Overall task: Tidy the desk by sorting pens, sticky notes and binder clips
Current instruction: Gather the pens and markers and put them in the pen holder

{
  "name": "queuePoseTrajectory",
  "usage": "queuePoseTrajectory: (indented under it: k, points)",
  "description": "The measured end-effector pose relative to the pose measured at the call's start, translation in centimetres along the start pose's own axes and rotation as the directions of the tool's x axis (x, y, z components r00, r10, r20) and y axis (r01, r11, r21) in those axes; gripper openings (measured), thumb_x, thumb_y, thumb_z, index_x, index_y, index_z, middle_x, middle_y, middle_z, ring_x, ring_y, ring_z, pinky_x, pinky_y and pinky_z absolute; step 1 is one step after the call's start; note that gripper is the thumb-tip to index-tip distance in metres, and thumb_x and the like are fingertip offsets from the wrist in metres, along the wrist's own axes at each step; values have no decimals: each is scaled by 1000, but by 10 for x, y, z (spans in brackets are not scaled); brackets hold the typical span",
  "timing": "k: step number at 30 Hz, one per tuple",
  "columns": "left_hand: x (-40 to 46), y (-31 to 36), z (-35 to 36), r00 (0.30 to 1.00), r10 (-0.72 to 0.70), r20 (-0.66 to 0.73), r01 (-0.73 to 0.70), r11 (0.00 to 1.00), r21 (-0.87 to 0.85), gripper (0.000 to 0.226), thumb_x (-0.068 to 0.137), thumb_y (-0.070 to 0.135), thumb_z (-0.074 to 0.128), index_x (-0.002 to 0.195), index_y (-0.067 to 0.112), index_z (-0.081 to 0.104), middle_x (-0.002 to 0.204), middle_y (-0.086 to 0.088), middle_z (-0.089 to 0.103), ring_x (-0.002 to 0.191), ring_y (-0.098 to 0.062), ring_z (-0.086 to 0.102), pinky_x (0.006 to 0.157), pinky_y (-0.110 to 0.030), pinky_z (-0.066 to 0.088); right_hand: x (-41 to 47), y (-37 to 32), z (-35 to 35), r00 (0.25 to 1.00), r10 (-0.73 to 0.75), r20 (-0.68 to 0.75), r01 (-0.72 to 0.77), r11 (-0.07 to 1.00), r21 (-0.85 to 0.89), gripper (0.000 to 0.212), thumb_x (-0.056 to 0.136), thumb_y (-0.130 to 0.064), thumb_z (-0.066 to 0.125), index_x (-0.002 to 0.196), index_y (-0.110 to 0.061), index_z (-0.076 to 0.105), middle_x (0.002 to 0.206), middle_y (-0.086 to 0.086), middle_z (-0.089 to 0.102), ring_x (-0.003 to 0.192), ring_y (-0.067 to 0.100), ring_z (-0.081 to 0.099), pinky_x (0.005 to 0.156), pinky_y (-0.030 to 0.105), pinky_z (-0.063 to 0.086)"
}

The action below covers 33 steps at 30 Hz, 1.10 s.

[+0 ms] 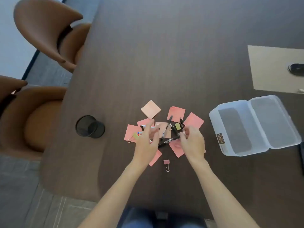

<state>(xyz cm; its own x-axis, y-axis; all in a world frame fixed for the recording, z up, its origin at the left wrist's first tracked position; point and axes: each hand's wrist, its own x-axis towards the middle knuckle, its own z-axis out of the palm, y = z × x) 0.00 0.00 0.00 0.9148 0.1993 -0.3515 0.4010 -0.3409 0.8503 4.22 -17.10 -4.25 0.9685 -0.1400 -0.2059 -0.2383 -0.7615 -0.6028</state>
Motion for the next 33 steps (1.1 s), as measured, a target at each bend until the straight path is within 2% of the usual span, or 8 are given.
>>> queuePoseTrajectory:
  k: [6, 10, 17, 20, 21, 25, 29, 33]
  points:
    - [0, -1, 4, 999, -31, 22, 31, 999, 33, 43, 101, 12, 49, 144, 20, 47, 120, 8, 71, 94, 15, 55, 78, -6, 40, 18, 18, 20, 977, 140, 163, -110, 977, -181, 25, 90, -10, 61, 115, -12, 59, 117, 11, 62, 107, 31, 58, 88, 41, 48]
    - [1, -7, 9, 998, -53, 33, 54, 997, -53, 44, 101, 14, 48, 143, 26, 49, 120, 7, 72, 92, -14, 61, 69, -27, 42, 25, 26, 26, 970, 175, 168, -142, 971, -192, 30, 87, -8, 66, 115, -13, 59, 116, 11, 63, 105, 33, 60, 87, 43, 50]
    - [7, -8, 15, 990, -123, 73, 131, 986, -107, 38, 99, 18, 54, 136, 22, 58, 116, 6, 73, 111, -13, 67, 87, -34, 53, 23, 26, 14, 979, 198, 44, -197, 980, -30, 27, 87, -3, 64, 112, -12, 64, 102, 8, 71, 100, 28, 65, 89, 42, 52]
    - [17, -3, 20, 969, -217, 121, 243, 931, -273, 36, 97, 25, 62, 132, 18, 62, 118, 2, 73, 110, -12, 70, 100, -36, 54, 11, 7, -3, 984, 178, 0, -175, 969, 173, 23, 87, -5, 66, 108, -15, 66, 90, -3, 68, 82, 11, 65, 80, 19, 54]
    - [20, -1, 21, 956, -254, 144, 289, 891, -351, 37, 97, 23, 64, 133, 15, 62, 119, 0, 73, 109, -12, 71, 98, -33, 56, 6, -2, -6, 987, 157, 20, -157, 959, 236, 23, 86, -6, 67, 106, -17, 67, 87, -8, 67, 78, 4, 63, 73, 9, 50]
    - [31, 6, 23, 925, -288, 248, 380, 710, -593, 39, 97, 24, 64, 131, 6, 60, 124, -9, 71, 113, -22, 69, 100, -36, 54, -19, -29, -8, 981, 8, 194, -91, 903, 421, 29, 85, -6, 69, 97, -31, 64, 89, -19, 68, 81, -1, 66, 72, 7, 50]
    - [34, 7, 20, 916, -261, 306, 401, 630, -665, 23, 88, 30, 69, 106, 16, 71, 110, -5, 75, 105, -24, 69, 94, -41, 56, -32, -35, 3, 957, -129, 260, 22, 926, 378, 23, 84, -8, 72, 98, -25, 68, 87, -16, 70, 81, -2, 66, 70, 9, 50]
    - [34, -5, 14, 924, -278, 262, 381, 608, -697, 18, 103, 15, 52, 114, 11, 66, 107, -8, 76, 106, -26, 70, 82, -36, 60, -27, -26, 9, 934, -274, 227, 199, 931, 306, 11, 86, -14, 70, 96, -18, 70, 87, -10, 69, 79, 3, 63, 69, 10, 47]
